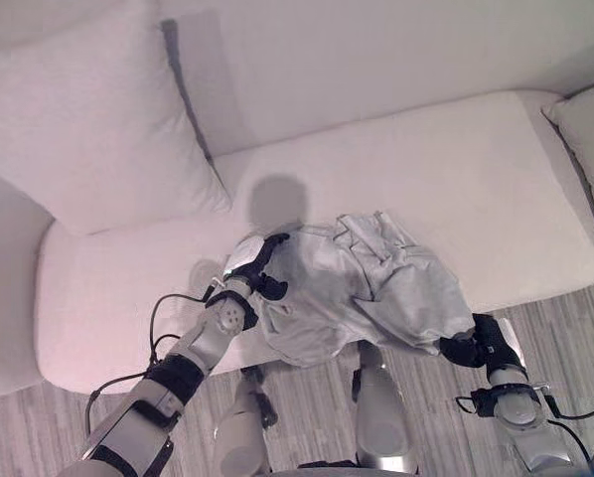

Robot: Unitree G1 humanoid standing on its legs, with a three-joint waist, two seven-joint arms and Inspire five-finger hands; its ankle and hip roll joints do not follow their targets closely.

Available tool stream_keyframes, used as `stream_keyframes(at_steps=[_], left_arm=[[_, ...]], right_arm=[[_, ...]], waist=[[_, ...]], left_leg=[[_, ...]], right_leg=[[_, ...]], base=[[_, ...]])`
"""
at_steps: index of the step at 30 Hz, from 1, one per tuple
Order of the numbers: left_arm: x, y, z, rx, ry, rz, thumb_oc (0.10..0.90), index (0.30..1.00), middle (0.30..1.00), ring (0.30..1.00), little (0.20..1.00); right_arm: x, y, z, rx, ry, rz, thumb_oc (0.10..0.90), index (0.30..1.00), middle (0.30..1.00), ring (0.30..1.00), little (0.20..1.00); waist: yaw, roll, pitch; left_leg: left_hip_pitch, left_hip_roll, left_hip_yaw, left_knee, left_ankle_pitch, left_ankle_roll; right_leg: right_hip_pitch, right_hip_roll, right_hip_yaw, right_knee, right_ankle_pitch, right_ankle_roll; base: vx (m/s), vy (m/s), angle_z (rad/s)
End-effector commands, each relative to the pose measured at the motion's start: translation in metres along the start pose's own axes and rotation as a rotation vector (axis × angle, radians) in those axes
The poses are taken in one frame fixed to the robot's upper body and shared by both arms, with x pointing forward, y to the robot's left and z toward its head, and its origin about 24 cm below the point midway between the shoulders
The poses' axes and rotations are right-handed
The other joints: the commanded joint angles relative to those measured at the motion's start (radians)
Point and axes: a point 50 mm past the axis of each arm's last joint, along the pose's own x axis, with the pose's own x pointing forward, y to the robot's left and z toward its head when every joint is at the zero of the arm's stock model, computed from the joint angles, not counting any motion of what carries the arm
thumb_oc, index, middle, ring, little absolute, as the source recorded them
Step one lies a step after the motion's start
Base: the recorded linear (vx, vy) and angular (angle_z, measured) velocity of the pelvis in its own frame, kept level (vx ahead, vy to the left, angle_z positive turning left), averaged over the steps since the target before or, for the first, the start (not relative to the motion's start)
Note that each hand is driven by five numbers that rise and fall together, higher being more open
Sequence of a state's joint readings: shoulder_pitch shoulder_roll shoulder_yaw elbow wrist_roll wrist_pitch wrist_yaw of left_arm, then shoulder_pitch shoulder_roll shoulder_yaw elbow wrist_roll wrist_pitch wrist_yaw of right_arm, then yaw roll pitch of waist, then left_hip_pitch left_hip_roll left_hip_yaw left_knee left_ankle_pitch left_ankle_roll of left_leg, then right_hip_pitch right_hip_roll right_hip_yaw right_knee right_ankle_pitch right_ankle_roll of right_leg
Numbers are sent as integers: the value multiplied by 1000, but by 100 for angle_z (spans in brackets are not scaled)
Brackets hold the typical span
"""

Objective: Hang the clothes on the sofa on the clothes rack.

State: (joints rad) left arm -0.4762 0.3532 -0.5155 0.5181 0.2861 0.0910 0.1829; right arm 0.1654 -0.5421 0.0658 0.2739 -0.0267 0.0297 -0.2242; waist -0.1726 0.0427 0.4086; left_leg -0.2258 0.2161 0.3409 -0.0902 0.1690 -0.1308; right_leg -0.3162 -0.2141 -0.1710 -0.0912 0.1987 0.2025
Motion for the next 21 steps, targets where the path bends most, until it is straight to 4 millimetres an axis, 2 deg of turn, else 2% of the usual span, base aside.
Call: stream_keyframes(at_steps=[1,5,6,7,8,15,21], left_arm=[[15,29,11,70,-47,137,800,900,900,900,900],[18,31,13,81,-45,148,800,900,900,900,900],[19,30,13,86,-45,149,532,498,498,498,498],[19,31,14,91,-48,150,532,498,498,498,498],[20,33,15,93,-54,157,400,300,300,300,300],[17,34,15,39,-58,202,400,300,300,300,300],[9,46,15,-46,-83,267,400,300,300,300,300]], right_arm=[[-4,-17,17,40,-116,-72,400,300,300,300,300],[-4,-15,20,46,-131,-65,400,300,300,300,300],[-3,-15,21,47,-137,-64,400,300,300,300,300],[-3,-15,22,50,-144,-63,400,300,300,300,300],[-3,-15,23,48,-149,-64,400,300,300,300,300],[-4,-16,18,47,-138,-90,400,300,300,300,300],[0,-22,17,27,-124,-118,400,300,300,300,300]], waist=[[0,-55,-21],[-4,-64,-16],[-6,-67,-15],[-8,-70,-12],[-9,-72,-12],[-3,-68,-23],[19,-40,-56]], left_leg=[[32,152,8,3,-13,-106],[18,165,12,3,-6,-113],[16,169,13,3,-3,-116],[14,172,14,3,-1,-117],[13,174,16,3,0,-118],[21,179,20,3,0,-119],[55,152,4,3,-21,-109]], right_leg=[[-52,39,-11,4,-30,2],[-71,47,-10,4,-26,-1],[-75,50,-11,4,-27,-2],[-78,52,-10,4,-25,-3],[-81,54,-10,4,-24,-4],[-73,55,-16,4,-31,-10],[-7,34,-38,4,-47,-8]], base=[[-12,-61,-9],[-4,-42,-7],[5,-39,-1],[8,-37,2],[14,-32,3],[13,0,-1],[52,69,5]])
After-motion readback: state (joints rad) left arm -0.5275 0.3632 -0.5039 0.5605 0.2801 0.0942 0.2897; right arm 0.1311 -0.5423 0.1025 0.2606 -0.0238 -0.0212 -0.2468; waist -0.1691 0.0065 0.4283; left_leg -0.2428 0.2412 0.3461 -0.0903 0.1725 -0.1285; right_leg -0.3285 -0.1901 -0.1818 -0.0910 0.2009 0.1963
